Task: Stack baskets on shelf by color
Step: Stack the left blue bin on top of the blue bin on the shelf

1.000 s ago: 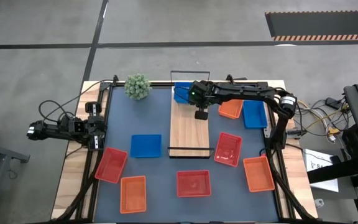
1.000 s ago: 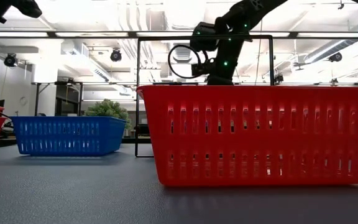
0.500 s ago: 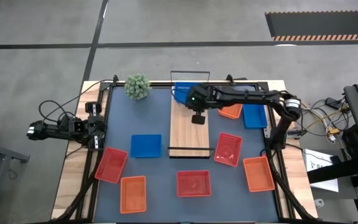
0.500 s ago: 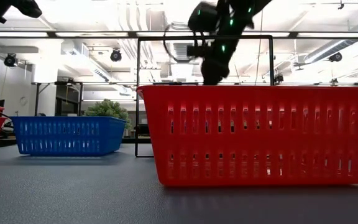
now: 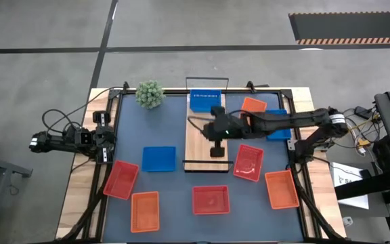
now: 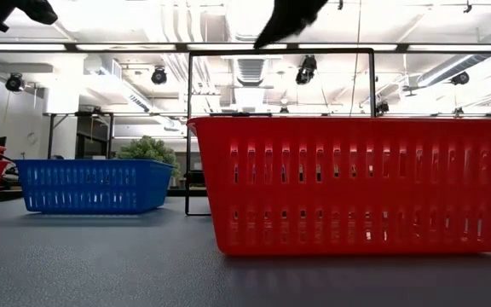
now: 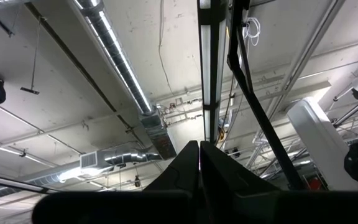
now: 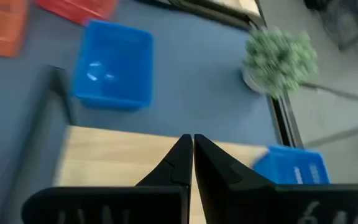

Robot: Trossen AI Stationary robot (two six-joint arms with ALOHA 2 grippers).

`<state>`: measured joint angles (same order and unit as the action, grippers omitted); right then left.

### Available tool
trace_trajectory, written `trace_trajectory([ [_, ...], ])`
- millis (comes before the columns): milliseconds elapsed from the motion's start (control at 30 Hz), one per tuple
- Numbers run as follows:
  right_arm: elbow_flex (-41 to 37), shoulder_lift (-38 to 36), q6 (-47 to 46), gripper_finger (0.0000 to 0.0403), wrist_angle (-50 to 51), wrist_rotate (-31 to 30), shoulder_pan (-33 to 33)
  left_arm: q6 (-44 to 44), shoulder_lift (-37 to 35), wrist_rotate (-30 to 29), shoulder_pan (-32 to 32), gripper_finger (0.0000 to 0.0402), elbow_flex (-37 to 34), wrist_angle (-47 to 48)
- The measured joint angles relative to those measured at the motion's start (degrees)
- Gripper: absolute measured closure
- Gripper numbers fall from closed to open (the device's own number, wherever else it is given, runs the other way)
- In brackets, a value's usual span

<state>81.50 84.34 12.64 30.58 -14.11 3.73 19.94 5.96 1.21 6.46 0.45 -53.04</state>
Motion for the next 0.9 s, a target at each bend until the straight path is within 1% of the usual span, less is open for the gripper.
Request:
trace_trajectory([
  [133,-2.99,-1.54,-0.88,0.0394,-3.21,-5.57,5.38,0.0,0.0,0.0,0.0,0.0402,0.0,0.02],
  [267,-9.01,-2.36,-1.44,0.0394,-9.91,-11.77,9.91,0.0,0.0,0.0,-0.01,0.0402,0.0,0.05],
  [367,-15.55,-2.68,2.76,0.0394,-21.57,-14.89,12.58,0.0,0.0,0.0,-0.01,0.0402,0.0,0.04],
  [500,-23.35,-4.56,14.71,0.0394,-39.44,-15.28,13.71,0.0,0.02,0.0,-0.02,0.0402,0.0,0.04],
  [533,-24.95,-5.61,16.56,0.0394,-42.42,-14.82,13.68,-0.06,0.02,0.0,-0.02,0.0402,0.0,0.1],
  [600,-28.03,-7.95,18.26,0.0394,-46.91,-10.69,12.77,-1.74,0.26,0.0,0.0,0.0402,0.0,1.19],
  [700,-33.13,-11.34,18.03,0.0394,-51.22,0.43,9.84,-7.03,1.43,0.0,0.0,0.0402,-0.02,4.42],
  [767,-36.74,-13.28,17.18,0.0394,-55.43,5.65,7.52,-8.71,2.79,0.0,0.0,0.0402,-0.02,4.29],
  [833,-39.92,-15.06,16.5,0.0394,-59.55,7.8,5.12,-9.14,4.45,0.0,0.0,0.0402,0.07,3.59],
  [900,-42.72,-16.6,15.55,0.0394,-62.61,8.13,2.94,-9.15,6.13,0.0,0.0,0.0402,0.18,3.09],
])
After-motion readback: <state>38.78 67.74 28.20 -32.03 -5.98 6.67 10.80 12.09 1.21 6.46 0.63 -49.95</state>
